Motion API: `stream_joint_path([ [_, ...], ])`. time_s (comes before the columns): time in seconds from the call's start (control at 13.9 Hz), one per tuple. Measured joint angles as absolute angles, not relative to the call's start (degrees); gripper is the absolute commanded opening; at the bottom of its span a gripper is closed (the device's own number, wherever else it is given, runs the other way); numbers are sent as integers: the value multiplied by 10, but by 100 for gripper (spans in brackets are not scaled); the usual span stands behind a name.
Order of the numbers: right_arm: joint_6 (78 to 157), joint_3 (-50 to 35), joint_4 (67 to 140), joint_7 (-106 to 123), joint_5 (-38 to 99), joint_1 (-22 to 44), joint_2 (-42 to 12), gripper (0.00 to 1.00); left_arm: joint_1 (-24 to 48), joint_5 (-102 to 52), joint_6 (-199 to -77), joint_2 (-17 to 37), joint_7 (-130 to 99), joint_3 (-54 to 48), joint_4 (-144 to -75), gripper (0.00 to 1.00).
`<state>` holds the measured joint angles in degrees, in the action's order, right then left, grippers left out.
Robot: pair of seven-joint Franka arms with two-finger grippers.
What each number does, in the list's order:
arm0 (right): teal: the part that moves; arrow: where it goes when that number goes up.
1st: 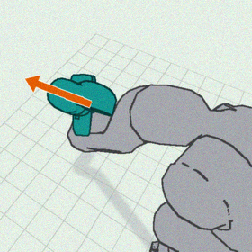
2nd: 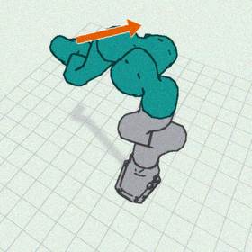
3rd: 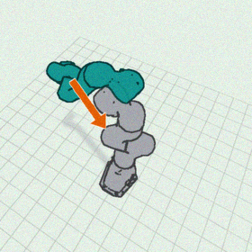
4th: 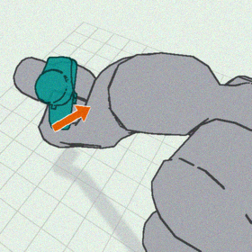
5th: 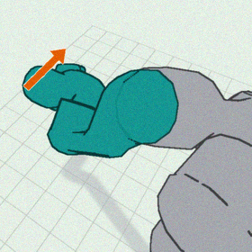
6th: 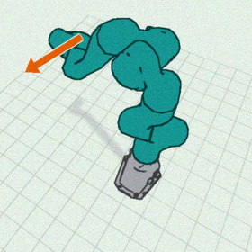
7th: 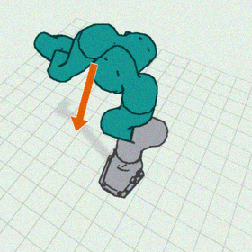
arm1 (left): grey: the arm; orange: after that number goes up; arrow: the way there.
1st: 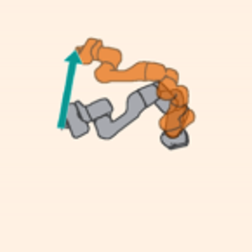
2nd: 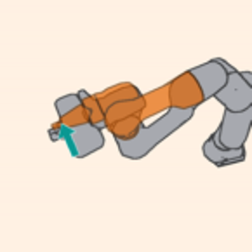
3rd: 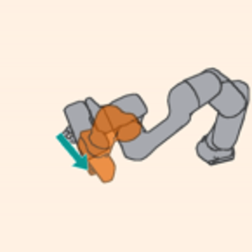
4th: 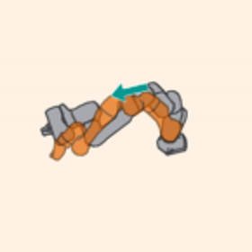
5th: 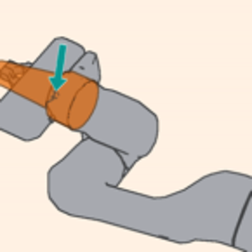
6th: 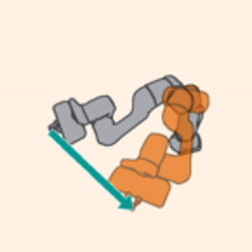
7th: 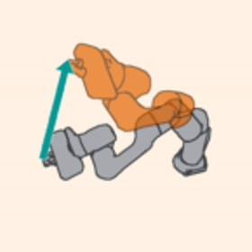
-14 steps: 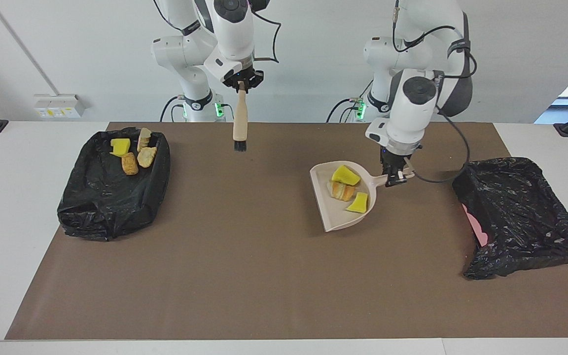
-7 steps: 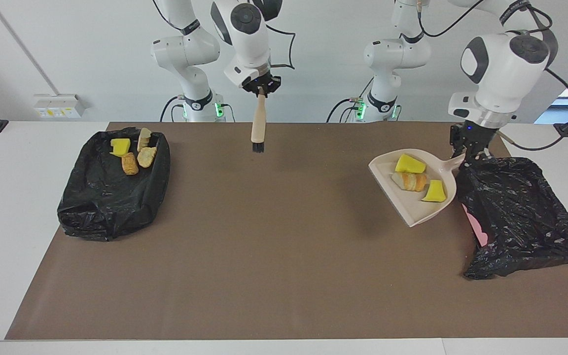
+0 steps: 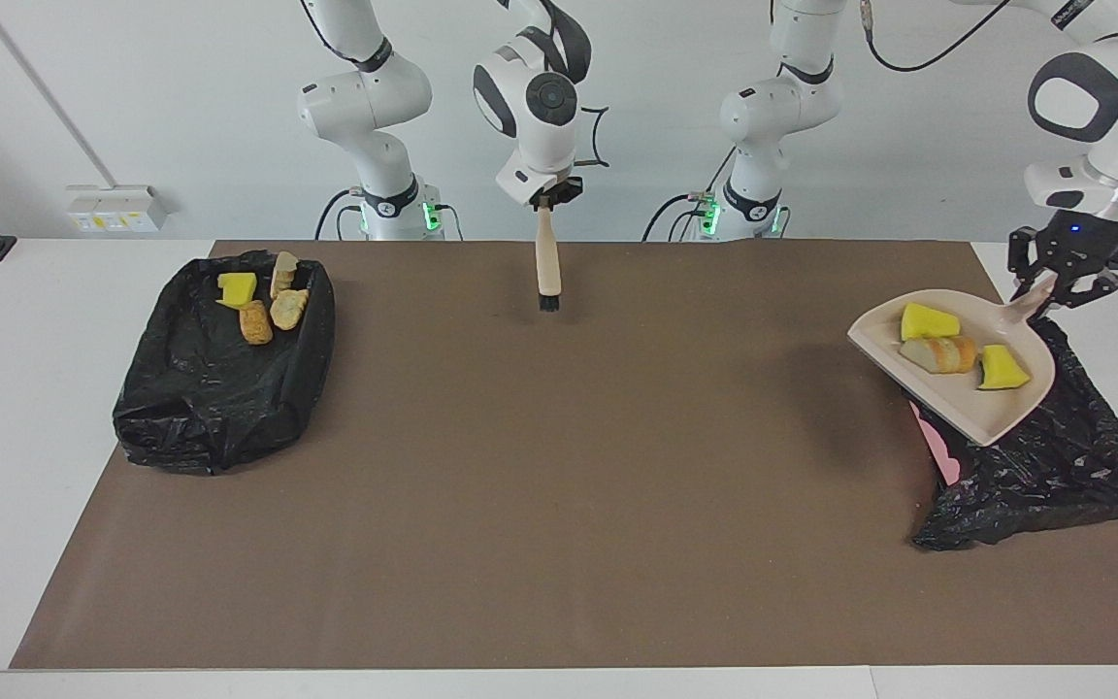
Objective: Sweep and dump trash in bin
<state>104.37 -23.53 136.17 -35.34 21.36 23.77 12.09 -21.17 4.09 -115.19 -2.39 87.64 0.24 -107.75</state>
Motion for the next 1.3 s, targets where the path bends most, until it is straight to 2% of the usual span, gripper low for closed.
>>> stream_joint_path([
  [0.22, 1109, -235, 1408, -353, 214, 241, 119, 0, -258, 145, -1170, 23, 923, 3, -1014, 0],
  [0.43, 1164, -236, 1425, -353, 214, 257, 111, 0, -263, 269, -1171, 54, 948, 0, -962, 0],
  [0.72, 1176, -236, 1426, -349, 214, 262, 105, 0, -247, 418, -1172, 67, 949, -14, -953, 0],
  [1.01, 1176, -235, 1428, -341, 214, 261, 95, 0, -236, 496, -1173, 79, 949, -15, -953, 0],
  [1.08, 1176, -235, 1428, -341, 214, 261, 90, 3, -231, 523, -1173, 80, 949, -15, -953, 0],
  [1.3, 1177, -233, 1427, -340, 214, 258, 86, 29, -223, 555, -1173, 80, 949, -15, -948, 0],
])
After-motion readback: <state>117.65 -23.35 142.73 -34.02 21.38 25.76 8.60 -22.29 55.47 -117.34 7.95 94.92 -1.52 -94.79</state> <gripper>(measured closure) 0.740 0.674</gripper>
